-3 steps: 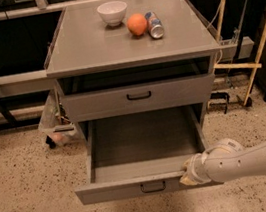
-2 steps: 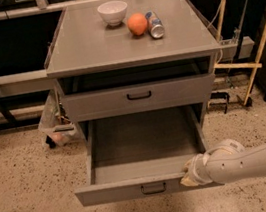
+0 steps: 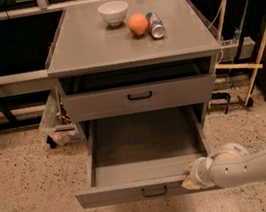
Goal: Open middle drawer
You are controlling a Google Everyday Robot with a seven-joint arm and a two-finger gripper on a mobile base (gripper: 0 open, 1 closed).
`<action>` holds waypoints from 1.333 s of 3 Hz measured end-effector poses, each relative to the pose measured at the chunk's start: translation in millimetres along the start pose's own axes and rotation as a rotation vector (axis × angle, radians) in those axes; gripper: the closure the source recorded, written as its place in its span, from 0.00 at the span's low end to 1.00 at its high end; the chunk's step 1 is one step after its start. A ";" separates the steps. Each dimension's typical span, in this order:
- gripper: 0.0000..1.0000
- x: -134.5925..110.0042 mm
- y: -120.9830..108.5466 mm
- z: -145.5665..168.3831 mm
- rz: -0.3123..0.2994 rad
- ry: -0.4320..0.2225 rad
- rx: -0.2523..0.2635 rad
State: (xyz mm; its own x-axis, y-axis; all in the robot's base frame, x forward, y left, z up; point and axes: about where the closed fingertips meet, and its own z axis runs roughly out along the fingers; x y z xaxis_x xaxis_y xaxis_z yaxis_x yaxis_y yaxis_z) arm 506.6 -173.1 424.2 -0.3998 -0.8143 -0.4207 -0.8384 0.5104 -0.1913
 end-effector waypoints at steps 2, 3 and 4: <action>1.00 -2.1 5.0 -3.4 0.004 -0.012 -0.001; 1.00 -2.7 16.2 -5.7 0.016 -0.036 -0.010; 1.00 -3.1 35.3 -9.3 0.054 -0.073 -0.029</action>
Offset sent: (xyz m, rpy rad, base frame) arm -0.3483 0.0612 -0.1498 0.3856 0.0934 -0.5172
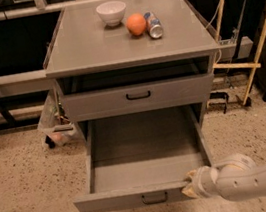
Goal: Open middle drawer
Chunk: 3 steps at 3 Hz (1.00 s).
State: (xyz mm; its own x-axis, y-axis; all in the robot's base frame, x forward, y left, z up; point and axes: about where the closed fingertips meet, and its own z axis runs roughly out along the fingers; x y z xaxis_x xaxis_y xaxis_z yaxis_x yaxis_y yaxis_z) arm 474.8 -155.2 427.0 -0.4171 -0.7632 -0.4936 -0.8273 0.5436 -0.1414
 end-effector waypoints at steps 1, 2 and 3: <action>1.00 1.0 0.9 -1.8 0.005 -0.001 0.000; 0.85 0.9 1.3 -1.5 0.005 -0.001 0.000; 0.62 0.9 1.3 -1.5 0.005 -0.001 0.000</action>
Offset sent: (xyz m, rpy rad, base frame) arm -0.0018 -0.0009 0.0009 0.0028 0.0014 -0.0039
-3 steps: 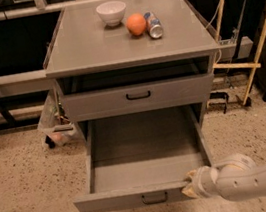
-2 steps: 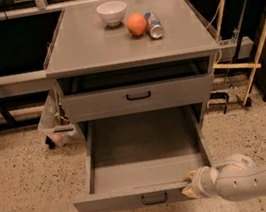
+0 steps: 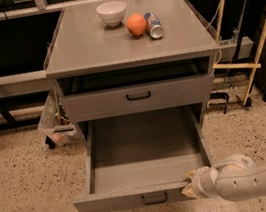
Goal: Open middle drawer
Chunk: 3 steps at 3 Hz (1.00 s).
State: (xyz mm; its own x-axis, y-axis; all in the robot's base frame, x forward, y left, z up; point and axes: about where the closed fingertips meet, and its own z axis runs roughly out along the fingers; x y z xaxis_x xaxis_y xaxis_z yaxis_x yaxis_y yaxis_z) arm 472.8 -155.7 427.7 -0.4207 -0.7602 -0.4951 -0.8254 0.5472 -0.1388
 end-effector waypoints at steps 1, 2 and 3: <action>0.38 0.0 0.0 0.0 0.000 0.000 0.000; 0.15 0.0 0.0 0.0 0.000 0.000 0.000; 0.00 0.0 0.1 0.1 0.000 0.000 0.000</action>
Offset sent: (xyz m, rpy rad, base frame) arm 0.0000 0.0000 0.0000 0.0000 0.0000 0.0000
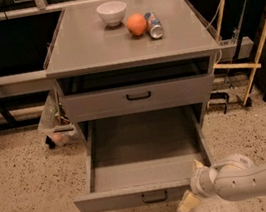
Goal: Open middle drawer
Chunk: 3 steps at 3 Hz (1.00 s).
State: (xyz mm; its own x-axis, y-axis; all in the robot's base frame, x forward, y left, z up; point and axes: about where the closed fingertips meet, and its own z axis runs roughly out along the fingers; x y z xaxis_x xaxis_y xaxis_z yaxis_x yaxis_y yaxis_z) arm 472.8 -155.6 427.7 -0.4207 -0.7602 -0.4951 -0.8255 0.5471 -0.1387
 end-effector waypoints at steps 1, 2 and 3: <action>0.00 0.0 0.0 0.0 0.000 0.000 0.000; 0.00 -4.9 -7.4 -31.3 -0.008 -0.002 0.044; 0.00 -6.8 -6.0 -96.6 0.001 0.004 0.125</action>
Offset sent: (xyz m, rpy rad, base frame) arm -0.0241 -0.0181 0.0858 -0.0659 -0.1188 -0.0509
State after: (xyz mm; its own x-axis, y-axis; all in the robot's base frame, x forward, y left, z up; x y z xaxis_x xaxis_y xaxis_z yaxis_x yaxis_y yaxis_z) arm 444.3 -187.6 514.7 -0.4234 -0.7606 -0.4922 -0.7718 0.5873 -0.2437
